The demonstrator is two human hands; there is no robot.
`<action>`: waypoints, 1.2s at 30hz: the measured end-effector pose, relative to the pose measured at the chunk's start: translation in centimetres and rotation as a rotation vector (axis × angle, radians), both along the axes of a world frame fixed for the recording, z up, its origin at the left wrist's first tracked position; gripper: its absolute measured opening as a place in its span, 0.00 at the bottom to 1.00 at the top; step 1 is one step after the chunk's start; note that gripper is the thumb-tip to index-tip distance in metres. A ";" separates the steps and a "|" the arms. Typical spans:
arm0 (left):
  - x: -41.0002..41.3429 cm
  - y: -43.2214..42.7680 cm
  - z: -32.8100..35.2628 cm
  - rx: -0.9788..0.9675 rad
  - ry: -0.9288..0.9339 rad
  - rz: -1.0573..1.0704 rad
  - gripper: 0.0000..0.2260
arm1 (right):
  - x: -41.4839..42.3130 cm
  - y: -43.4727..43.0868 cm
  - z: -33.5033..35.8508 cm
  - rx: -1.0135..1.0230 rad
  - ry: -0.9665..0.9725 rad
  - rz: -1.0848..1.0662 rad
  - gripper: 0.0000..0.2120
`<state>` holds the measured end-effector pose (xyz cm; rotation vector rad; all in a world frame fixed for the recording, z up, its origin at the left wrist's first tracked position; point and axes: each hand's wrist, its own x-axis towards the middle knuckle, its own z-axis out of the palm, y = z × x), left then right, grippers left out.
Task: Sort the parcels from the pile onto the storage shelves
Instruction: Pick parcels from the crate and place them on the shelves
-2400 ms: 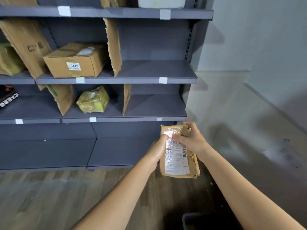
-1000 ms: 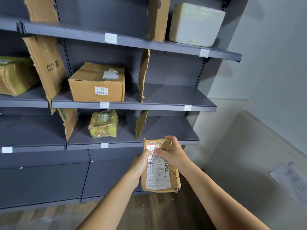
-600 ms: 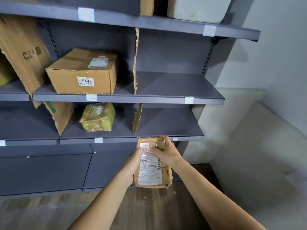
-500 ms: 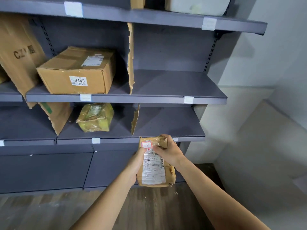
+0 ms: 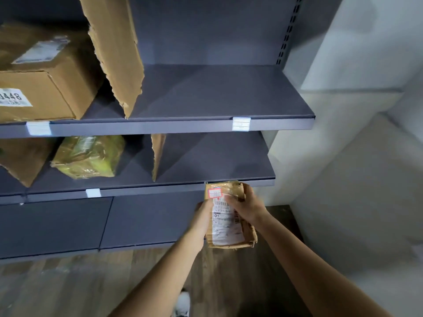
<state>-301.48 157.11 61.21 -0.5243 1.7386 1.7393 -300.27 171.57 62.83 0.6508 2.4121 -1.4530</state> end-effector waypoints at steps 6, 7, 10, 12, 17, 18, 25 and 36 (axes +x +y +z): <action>-2.6 2.2 -0.2 0.012 0.016 0.013 0.19 | -1.2 1.8 -1.2 0.002 -0.103 -0.046 0.32; -3.2 2.5 -0.4 0.003 0.025 -0.006 0.17 | -1.3 2.1 -1.6 0.014 -0.141 -0.047 0.33; -5.0 3.2 -1.3 -0.055 0.107 -0.069 0.21 | -1.8 2.7 -1.9 -0.004 -0.293 -0.044 0.31; -6.5 3.6 -2.6 -0.073 0.139 -0.089 0.26 | -2.6 3.4 -2.0 -0.072 -0.387 -0.077 0.29; -8.9 4.3 -2.4 -0.169 0.150 -0.201 0.19 | -6.2 5.5 -3.2 -0.205 -0.317 -0.242 0.23; -9.2 4.4 -2.0 -0.197 0.153 -0.243 0.18 | -6.8 5.7 -3.5 -0.226 -0.309 -0.278 0.22; -11.9 4.2 -2.9 -0.146 0.150 -0.195 0.14 | -8.4 6.4 -5.1 -0.391 -0.145 -0.369 0.20; -14.4 3.7 -3.4 -0.071 0.150 -0.059 0.09 | -10.9 5.4 -4.7 -0.235 0.063 -0.348 0.12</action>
